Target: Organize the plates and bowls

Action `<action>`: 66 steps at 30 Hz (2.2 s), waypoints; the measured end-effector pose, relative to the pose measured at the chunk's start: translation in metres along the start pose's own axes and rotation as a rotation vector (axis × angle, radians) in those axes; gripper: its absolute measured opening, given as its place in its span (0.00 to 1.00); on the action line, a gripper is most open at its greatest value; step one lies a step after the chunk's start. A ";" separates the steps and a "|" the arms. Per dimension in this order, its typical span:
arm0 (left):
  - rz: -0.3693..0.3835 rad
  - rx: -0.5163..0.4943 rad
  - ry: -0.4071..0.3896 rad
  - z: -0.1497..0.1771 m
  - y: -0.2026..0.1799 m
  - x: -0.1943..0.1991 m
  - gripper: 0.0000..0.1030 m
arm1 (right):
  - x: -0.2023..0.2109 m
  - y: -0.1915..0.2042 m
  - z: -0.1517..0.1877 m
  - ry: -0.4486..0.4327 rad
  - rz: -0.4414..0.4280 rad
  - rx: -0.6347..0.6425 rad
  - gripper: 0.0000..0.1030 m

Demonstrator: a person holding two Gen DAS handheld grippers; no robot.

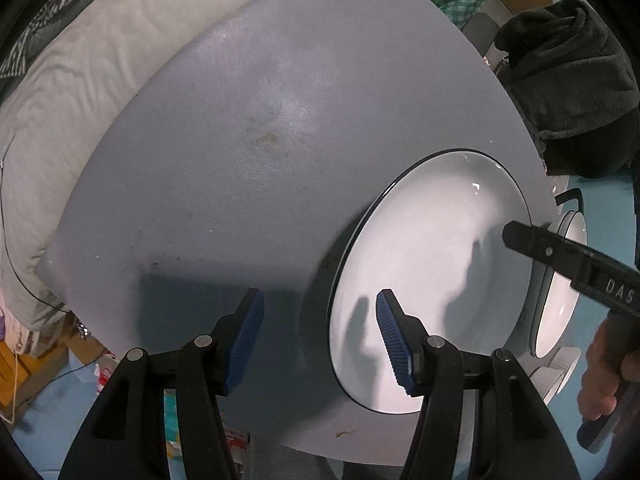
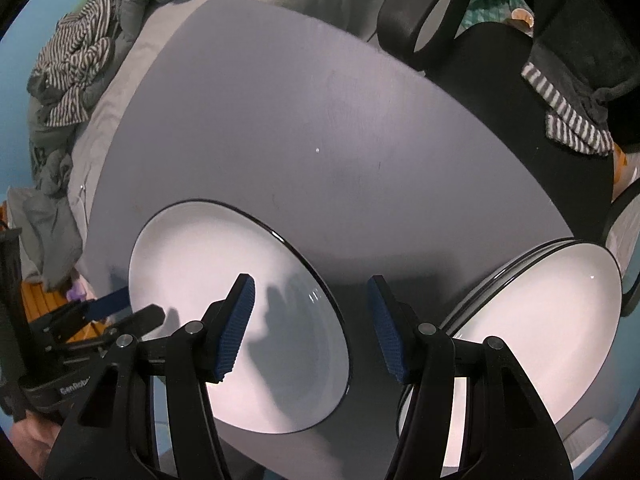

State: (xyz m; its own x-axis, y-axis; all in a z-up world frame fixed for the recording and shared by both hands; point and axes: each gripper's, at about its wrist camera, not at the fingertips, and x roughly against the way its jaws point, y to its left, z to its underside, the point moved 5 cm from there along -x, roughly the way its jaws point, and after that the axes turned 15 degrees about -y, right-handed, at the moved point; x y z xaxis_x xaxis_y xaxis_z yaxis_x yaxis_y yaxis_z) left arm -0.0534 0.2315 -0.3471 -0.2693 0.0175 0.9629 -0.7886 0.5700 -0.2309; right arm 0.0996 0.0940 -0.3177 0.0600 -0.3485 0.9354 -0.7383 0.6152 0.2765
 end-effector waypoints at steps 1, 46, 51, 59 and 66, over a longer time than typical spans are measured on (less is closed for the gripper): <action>0.002 0.001 -0.001 0.000 0.000 0.001 0.58 | -0.001 0.000 0.001 0.002 -0.001 0.002 0.57; -0.019 -0.122 0.020 0.012 -0.013 0.005 0.25 | -0.008 -0.003 0.050 0.038 0.002 -0.063 0.18; -0.021 -0.112 0.027 0.016 -0.017 0.001 0.25 | -0.005 0.000 0.053 0.034 0.003 -0.045 0.17; -0.018 -0.107 0.038 0.018 -0.029 -0.004 0.24 | 0.000 0.004 0.055 0.024 0.003 -0.035 0.14; -0.016 -0.111 0.030 0.014 -0.032 0.000 0.24 | 0.007 0.002 0.055 0.011 0.005 -0.039 0.14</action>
State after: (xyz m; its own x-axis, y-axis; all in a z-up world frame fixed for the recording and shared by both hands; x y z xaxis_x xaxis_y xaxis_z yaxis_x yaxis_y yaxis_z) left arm -0.0357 0.2014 -0.3420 -0.2389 0.0315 0.9705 -0.7259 0.6581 -0.2000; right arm 0.0613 0.0543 -0.3226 0.0639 -0.3376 0.9391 -0.7121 0.6439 0.2799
